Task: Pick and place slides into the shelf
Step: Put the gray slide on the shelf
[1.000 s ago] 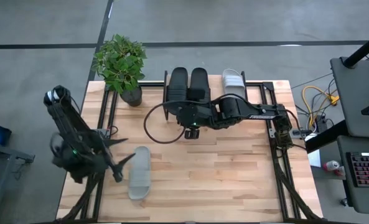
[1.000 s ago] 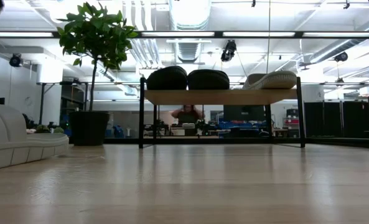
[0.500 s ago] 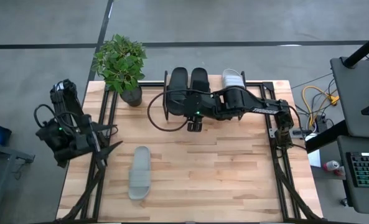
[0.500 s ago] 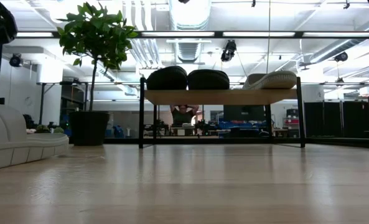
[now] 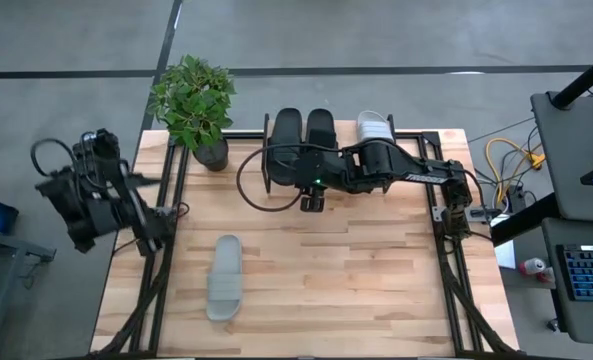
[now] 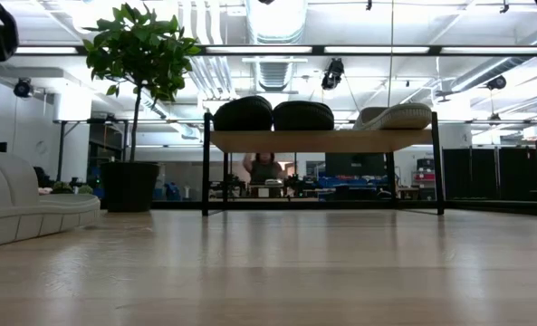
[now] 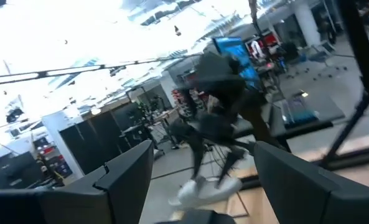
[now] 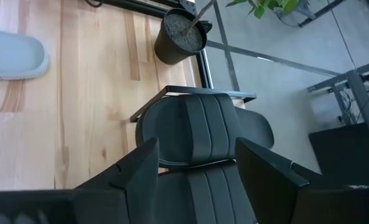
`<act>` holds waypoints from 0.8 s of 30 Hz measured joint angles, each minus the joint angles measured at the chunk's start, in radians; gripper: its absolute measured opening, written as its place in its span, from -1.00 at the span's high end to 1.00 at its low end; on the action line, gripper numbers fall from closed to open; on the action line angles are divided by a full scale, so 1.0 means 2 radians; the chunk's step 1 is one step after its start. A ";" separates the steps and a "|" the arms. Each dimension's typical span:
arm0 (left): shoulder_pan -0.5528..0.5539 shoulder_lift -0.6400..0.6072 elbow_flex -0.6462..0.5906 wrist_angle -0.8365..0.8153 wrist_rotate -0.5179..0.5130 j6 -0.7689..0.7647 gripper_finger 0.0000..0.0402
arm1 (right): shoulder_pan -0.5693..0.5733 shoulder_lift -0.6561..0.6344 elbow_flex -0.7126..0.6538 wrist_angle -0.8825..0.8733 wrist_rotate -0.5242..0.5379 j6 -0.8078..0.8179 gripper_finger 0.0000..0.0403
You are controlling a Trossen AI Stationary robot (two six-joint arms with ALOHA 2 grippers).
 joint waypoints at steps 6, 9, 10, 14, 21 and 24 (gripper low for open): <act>0.003 0.001 0.071 -0.065 0.006 0.017 -0.31 | 0.000 0.000 0.000 0.001 0.000 -0.005 -0.01; 0.003 0.001 0.102 -0.128 0.034 0.029 -0.31 | 0.000 0.000 0.000 0.002 0.000 -0.007 -0.01; 0.003 0.003 0.111 -0.144 0.052 0.035 -0.31 | 0.000 0.000 0.000 0.002 0.000 -0.007 -0.01; 0.003 0.014 0.163 -0.171 0.081 0.054 -0.31 | 0.000 0.000 0.000 0.003 0.000 -0.014 -0.01; 0.003 0.054 0.288 -0.266 0.111 0.071 -0.31 | 0.000 0.001 0.000 0.005 0.000 -0.017 -0.01; 0.003 0.083 0.337 -0.328 0.114 0.071 -0.31 | 0.000 0.001 0.000 0.005 0.000 -0.017 -0.01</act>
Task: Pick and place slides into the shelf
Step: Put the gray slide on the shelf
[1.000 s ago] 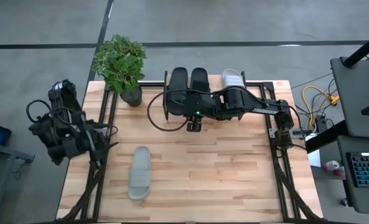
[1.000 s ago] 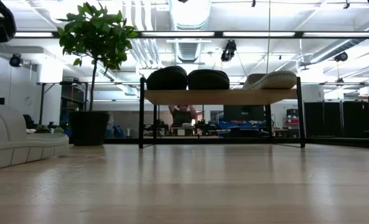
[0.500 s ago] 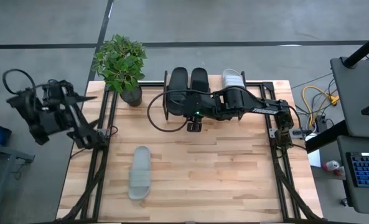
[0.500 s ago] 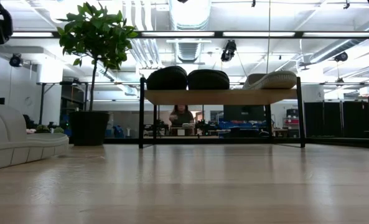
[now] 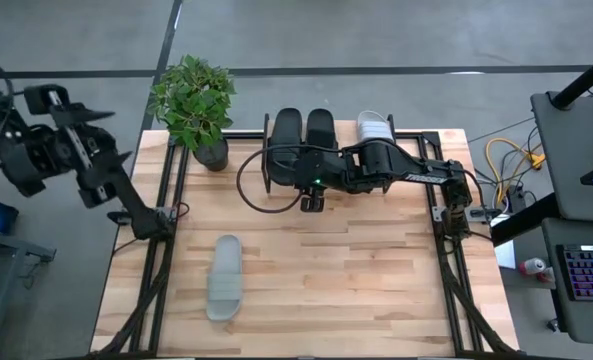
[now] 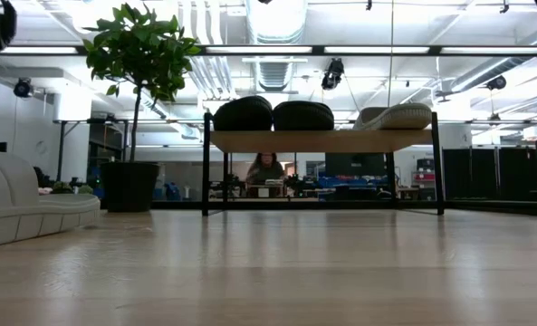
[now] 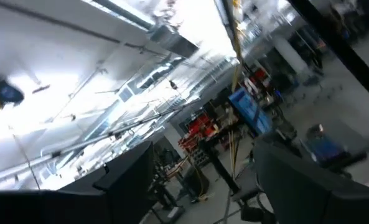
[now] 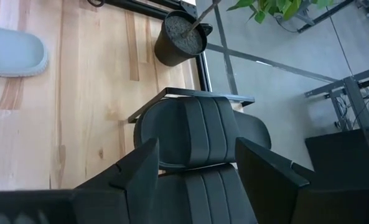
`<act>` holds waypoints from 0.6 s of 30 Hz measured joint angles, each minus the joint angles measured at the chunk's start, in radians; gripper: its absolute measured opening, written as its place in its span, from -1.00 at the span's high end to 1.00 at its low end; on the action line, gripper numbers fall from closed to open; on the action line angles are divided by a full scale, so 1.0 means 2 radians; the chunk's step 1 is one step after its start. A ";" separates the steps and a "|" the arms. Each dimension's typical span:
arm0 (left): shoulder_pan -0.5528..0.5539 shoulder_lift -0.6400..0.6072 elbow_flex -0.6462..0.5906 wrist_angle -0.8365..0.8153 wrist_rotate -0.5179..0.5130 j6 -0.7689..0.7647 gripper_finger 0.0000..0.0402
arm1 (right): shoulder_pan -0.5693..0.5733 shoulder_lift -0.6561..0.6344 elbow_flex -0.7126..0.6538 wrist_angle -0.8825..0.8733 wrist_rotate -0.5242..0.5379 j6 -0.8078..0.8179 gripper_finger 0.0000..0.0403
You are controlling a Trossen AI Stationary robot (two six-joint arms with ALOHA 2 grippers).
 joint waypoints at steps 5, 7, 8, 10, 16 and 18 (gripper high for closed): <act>0.003 0.058 0.066 -0.081 -0.020 -0.038 -0.31 | 0.000 0.000 0.000 0.001 0.000 0.000 -0.01; 0.008 0.082 0.087 -0.087 -0.016 -0.043 -0.31 | 0.000 0.000 0.000 0.001 0.000 0.000 -0.01; 0.011 0.091 0.098 -0.088 -0.017 -0.048 -0.31 | 0.000 0.000 0.000 0.001 0.000 0.000 -0.01; 0.018 0.110 0.117 -0.089 -0.015 -0.075 -0.31 | 0.000 0.000 0.000 0.001 0.000 0.000 -0.01; 0.063 0.161 0.130 -0.132 -0.012 -0.111 -0.31 | -0.001 0.000 0.000 0.001 0.001 0.000 -0.01; 0.096 0.175 0.132 -0.128 -0.014 -0.101 -0.31 | -0.001 0.000 0.000 0.001 0.002 0.001 -0.01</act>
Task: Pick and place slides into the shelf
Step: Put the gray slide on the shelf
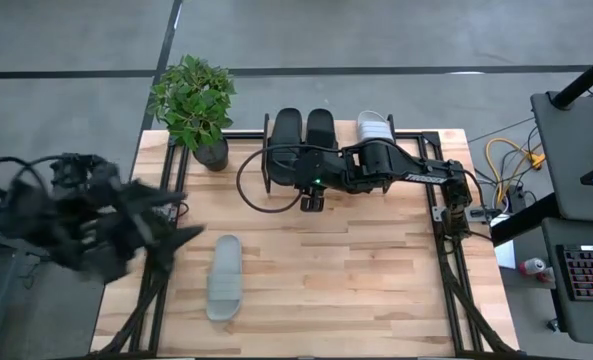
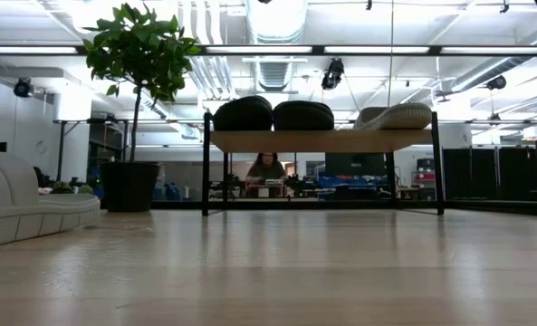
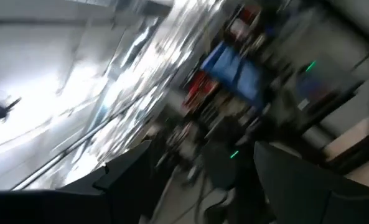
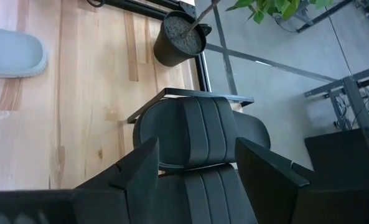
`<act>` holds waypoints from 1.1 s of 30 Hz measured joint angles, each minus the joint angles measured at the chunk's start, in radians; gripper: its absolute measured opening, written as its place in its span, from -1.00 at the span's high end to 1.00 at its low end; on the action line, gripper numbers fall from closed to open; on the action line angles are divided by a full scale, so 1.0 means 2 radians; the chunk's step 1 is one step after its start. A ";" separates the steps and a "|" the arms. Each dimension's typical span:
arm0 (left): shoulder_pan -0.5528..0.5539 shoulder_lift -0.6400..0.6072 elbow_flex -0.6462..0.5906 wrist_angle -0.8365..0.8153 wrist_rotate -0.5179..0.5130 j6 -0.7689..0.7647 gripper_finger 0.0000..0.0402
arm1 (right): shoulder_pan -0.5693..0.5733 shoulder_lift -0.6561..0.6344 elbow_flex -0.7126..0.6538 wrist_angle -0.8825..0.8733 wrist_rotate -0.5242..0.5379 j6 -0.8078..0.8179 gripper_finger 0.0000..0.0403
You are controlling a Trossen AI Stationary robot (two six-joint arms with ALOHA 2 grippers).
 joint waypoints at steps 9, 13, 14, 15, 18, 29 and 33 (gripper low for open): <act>0.162 0.057 0.011 0.000 -0.016 0.046 -0.31 | 0.000 -0.003 0.000 -0.020 0.000 0.013 -0.01; 0.207 0.050 0.028 0.001 -0.018 0.032 -0.31 | -0.002 -0.005 0.000 -0.047 0.001 0.028 -0.01; 0.218 0.044 0.032 0.003 -0.017 0.026 -0.31 | -0.002 -0.006 0.000 -0.055 0.002 0.033 -0.01; 0.227 0.038 0.033 0.002 -0.017 0.021 -0.31 | -0.003 -0.008 0.000 -0.064 0.005 0.037 -0.01; 0.244 0.020 0.034 0.002 -0.017 0.020 -0.31 | -0.003 -0.014 0.000 -0.087 0.012 0.054 -0.01; 0.256 0.007 0.032 -0.057 -0.102 0.015 -0.31 | -0.003 -0.065 0.000 -0.132 0.036 0.071 -0.01; 0.262 0.001 0.031 -0.069 -0.102 -0.003 -0.31 | -0.003 -0.080 0.000 -0.145 0.036 0.083 -0.01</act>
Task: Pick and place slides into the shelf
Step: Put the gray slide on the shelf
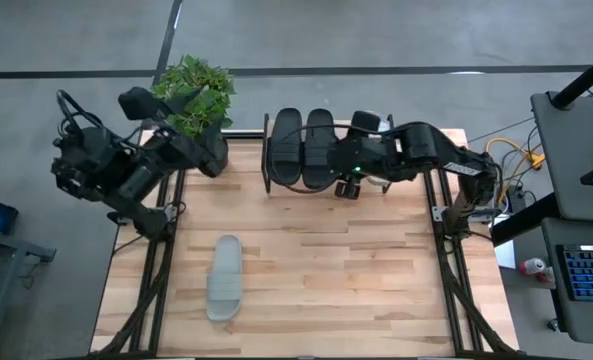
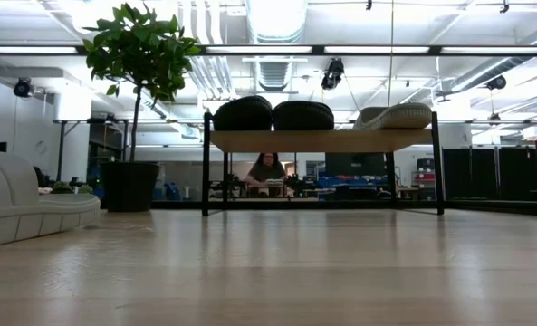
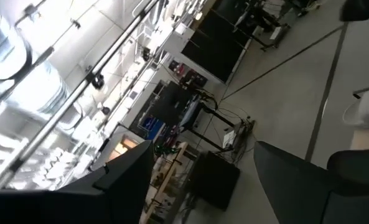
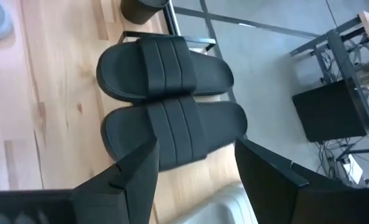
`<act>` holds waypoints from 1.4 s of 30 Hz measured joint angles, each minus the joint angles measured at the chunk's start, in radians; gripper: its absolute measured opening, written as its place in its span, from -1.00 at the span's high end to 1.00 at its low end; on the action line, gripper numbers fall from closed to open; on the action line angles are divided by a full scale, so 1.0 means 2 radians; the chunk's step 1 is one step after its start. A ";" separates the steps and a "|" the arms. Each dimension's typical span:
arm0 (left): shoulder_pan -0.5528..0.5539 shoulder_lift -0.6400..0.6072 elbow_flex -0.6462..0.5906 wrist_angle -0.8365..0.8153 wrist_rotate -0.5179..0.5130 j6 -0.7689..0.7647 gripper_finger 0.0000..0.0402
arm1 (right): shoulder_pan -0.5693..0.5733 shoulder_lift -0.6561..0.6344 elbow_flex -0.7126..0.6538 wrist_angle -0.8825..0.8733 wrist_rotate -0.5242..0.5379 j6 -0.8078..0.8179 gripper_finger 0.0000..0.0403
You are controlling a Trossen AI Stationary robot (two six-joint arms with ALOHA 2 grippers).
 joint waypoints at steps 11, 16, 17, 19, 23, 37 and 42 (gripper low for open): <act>0.039 -0.027 0.003 -0.160 0.066 -0.186 -0.31 | 0.000 -0.010 0.000 -0.024 0.000 0.014 -0.01; 0.051 -0.029 0.009 -0.245 0.138 -0.271 -0.31 | 0.000 -0.010 0.000 -0.024 -0.001 0.013 -0.01; 0.055 -0.029 0.011 -0.270 0.141 -0.288 -0.31 | 0.000 -0.010 0.000 -0.024 -0.001 0.013 -0.01; 0.065 -0.027 0.014 -0.325 0.156 -0.332 -0.31 | 0.000 -0.010 0.000 -0.024 -0.001 0.013 -0.01; 0.100 -0.027 0.014 -0.426 0.250 -0.433 -0.31 | 0.000 -0.010 0.000 -0.024 -0.002 0.013 -0.01; 0.162 -0.019 -0.005 -0.594 0.441 -0.595 -0.31 | 0.000 -0.010 0.000 -0.024 -0.006 0.013 -0.01; 0.166 -0.020 -0.043 -0.631 0.481 -0.631 -0.31 | 0.000 -0.010 0.000 -0.024 -0.008 0.013 -0.01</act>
